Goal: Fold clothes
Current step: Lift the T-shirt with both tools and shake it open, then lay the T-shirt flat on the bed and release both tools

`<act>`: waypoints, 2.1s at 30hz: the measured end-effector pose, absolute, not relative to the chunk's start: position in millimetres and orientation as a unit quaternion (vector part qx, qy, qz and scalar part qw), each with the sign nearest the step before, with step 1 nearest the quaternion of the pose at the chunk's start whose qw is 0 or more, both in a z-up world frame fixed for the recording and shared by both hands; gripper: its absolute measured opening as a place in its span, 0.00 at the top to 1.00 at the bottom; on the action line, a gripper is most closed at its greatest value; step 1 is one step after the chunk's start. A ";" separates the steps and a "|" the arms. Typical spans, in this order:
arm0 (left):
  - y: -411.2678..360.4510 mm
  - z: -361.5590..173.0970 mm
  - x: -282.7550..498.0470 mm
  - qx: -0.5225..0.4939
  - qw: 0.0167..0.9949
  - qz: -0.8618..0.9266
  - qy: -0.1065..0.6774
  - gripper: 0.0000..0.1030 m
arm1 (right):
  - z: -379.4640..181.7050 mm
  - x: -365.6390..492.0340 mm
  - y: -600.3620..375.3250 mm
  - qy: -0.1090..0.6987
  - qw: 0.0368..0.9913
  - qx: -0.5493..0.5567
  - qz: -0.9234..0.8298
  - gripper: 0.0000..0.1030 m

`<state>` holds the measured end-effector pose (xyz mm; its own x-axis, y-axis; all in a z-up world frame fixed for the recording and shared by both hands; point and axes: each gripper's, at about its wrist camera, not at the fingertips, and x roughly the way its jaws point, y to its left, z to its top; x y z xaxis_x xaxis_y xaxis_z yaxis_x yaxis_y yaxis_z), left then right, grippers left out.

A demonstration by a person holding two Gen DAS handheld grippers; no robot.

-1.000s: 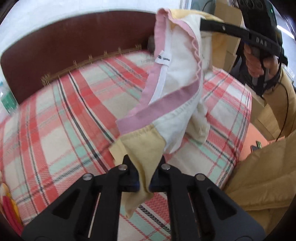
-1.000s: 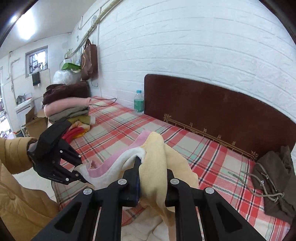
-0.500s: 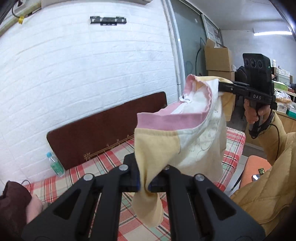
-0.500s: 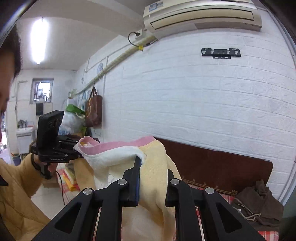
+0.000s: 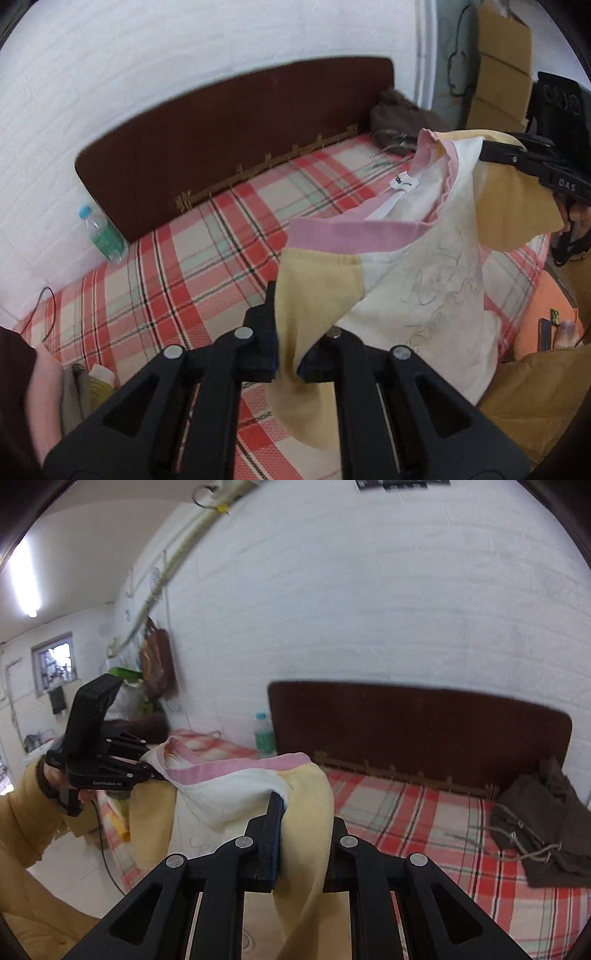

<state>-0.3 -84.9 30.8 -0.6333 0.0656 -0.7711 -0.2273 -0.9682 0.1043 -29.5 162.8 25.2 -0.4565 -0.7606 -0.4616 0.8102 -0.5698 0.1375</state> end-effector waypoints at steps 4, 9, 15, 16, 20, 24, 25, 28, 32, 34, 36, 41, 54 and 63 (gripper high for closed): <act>-91.9 -37.6 -61.8 -0.482 0.065 0.870 0.082 0.91 | -42.3 -83.2 133.5 0.063 0.433 0.325 -0.839 0.88; -96.5 -63.7 -94.1 -0.502 0.064 0.860 0.063 0.91 | -86.2 -128.7 124.0 0.046 0.415 0.372 -0.829 0.91; -101.3 -56.5 -121.2 -0.488 0.041 0.869 0.068 0.91 | -80.8 -159.5 122.4 0.047 0.399 0.361 -0.842 0.92; -104.0 -56.6 -129.9 -0.485 0.034 0.871 0.069 0.91 | -78.3 -165.6 121.7 0.049 0.397 0.355 -0.845 0.92; -107.8 -69.3 -159.5 -0.482 0.008 0.873 0.071 0.81 | -87.0 -196.7 111.8 0.052 0.394 0.367 -0.841 0.92; -113.3 -91.7 -181.5 -0.482 -0.016 0.874 0.062 0.60 | -117.0 -223.3 93.8 0.082 0.367 0.400 -0.836 0.88; -119.1 -96.1 -183.4 -0.486 -0.018 0.873 0.043 0.55 | -123.4 -227.2 90.9 0.088 0.363 0.405 -0.834 0.83; -141.5 -98.7 -176.7 -0.482 -0.018 0.876 -0.004 0.45 | -132.5 -233.9 94.5 0.092 0.347 0.413 -0.837 0.63; -162.7 -96.0 -142.4 -0.472 0.018 0.881 -0.028 0.32 | -125.1 -230.2 130.3 0.044 0.355 0.408 -0.840 0.50; -168.8 -97.3 -122.3 -0.469 0.038 0.882 -0.023 0.28 | -121.7 -220.7 152.8 0.025 0.358 0.401 -0.843 0.30; -171.9 -102.1 -104.4 -0.471 0.055 0.880 -0.010 0.27 | -125.9 -208.2 169.0 0.021 0.365 0.402 -0.839 0.28; -163.2 -134.1 -81.0 -0.497 0.061 0.865 0.029 0.27 | -148.7 -176.7 177.9 0.066 0.377 0.420 -0.823 0.27; -184.4 -137.7 -102.3 -0.500 0.015 0.865 -0.027 0.79 | -145.3 -191.4 176.8 0.085 0.335 0.403 -0.847 0.92; -211.7 -128.4 -101.3 -0.482 -0.018 0.868 -0.115 0.62 | -156.0 -202.0 203.9 0.135 0.240 0.430 -0.860 0.73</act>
